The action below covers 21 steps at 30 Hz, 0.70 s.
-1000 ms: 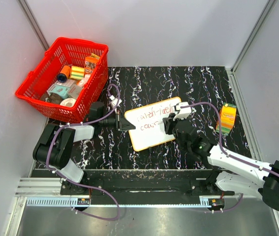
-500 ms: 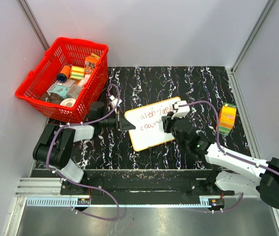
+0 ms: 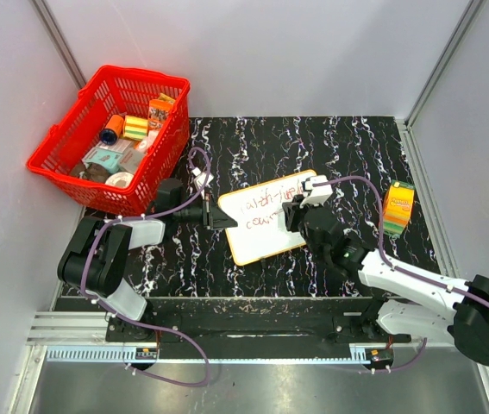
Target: Write a sentence on the whiteboard
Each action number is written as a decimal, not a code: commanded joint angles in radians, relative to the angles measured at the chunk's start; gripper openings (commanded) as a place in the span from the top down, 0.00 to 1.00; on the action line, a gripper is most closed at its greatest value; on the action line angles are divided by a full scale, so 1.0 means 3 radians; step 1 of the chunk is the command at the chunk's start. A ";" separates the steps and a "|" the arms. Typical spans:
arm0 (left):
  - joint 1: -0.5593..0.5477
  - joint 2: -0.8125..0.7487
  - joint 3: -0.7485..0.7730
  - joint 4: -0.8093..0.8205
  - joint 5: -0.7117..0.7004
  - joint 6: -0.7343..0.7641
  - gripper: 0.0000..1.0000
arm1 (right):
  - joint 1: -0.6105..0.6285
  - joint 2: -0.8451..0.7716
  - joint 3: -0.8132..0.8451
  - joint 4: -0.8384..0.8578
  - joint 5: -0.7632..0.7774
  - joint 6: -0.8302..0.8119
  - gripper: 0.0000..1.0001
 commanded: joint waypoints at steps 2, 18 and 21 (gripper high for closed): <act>-0.0013 0.0065 0.0014 -0.0229 -0.0432 0.0450 1.00 | -0.0030 0.0036 0.0111 0.0028 -0.0043 0.0025 1.00; -0.0018 0.0059 0.0019 -0.0234 -0.0437 0.0455 1.00 | -0.0030 -0.0071 -0.0037 -0.0171 -0.0146 0.0148 1.00; -0.0018 0.0059 0.0019 -0.0234 -0.0437 0.0455 1.00 | -0.0030 -0.0097 -0.0073 -0.0218 -0.0161 0.0173 1.00</act>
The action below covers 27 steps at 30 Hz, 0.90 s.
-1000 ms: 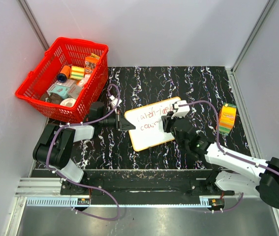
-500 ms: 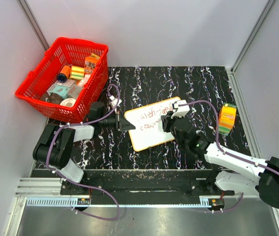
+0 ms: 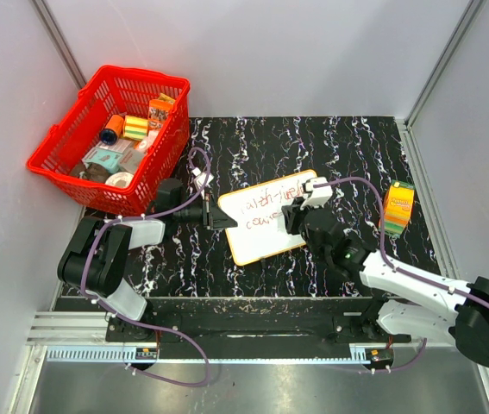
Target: Write a sentence on the whiteboard
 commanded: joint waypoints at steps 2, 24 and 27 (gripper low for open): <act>-0.0016 0.0065 0.0019 -0.0227 -0.0442 0.0451 1.00 | -0.0029 -0.0080 -0.0078 -0.0144 -0.0070 0.0074 1.00; -0.0016 0.0054 0.0014 -0.0232 -0.0442 0.0456 1.00 | -0.0059 0.0038 0.0193 -0.0108 0.0309 -0.0064 1.00; -0.0016 0.0054 0.0019 -0.0232 -0.0442 0.0461 1.00 | -0.0064 0.0017 0.0193 -0.0068 0.0314 -0.0079 1.00</act>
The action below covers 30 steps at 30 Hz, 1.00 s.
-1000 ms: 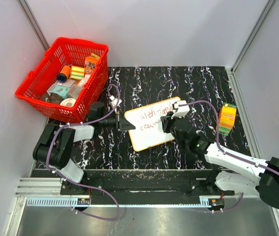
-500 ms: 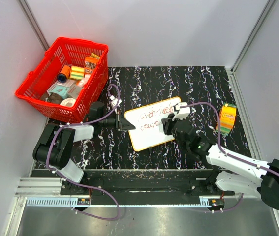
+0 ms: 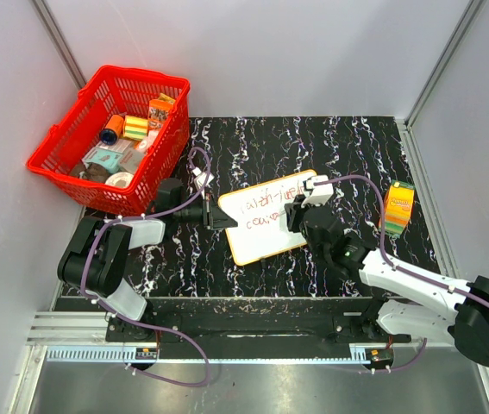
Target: Write a sentence on the whiteboard
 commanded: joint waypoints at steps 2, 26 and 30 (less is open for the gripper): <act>-0.0010 0.0054 0.0006 -0.0213 -0.0440 0.0444 1.00 | -0.0052 -0.0012 0.0125 0.0066 0.0192 -0.0080 1.00; -0.0015 0.0060 0.0006 -0.0203 -0.0435 0.0439 1.00 | -0.0052 -0.0063 -0.0008 -0.0056 -0.0048 -0.0029 1.00; -0.0015 0.0059 0.0006 -0.0203 -0.0435 0.0439 1.00 | -0.0047 -0.0094 -0.0043 -0.0113 -0.0069 -0.0009 1.00</act>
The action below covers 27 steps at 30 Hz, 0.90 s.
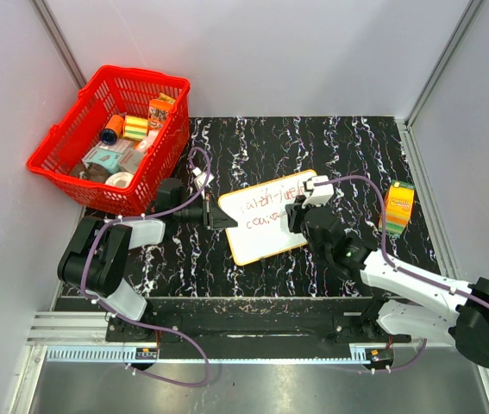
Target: Write a sentence on the whiteboard
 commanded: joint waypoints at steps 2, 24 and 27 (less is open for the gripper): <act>-0.0013 0.0060 0.0005 -0.0201 -0.0432 0.0437 1.00 | -0.0029 -0.0070 -0.0033 -0.0106 -0.0042 0.0038 1.00; -0.0013 0.0059 0.0000 -0.0207 -0.0442 0.0442 1.00 | -0.0034 -0.0351 0.0110 -0.0040 0.0121 -0.0105 1.00; -0.0013 0.0049 0.0000 -0.0222 -0.0447 0.0448 1.00 | -0.0044 -0.0316 0.0161 -0.0030 0.0111 -0.0130 1.00</act>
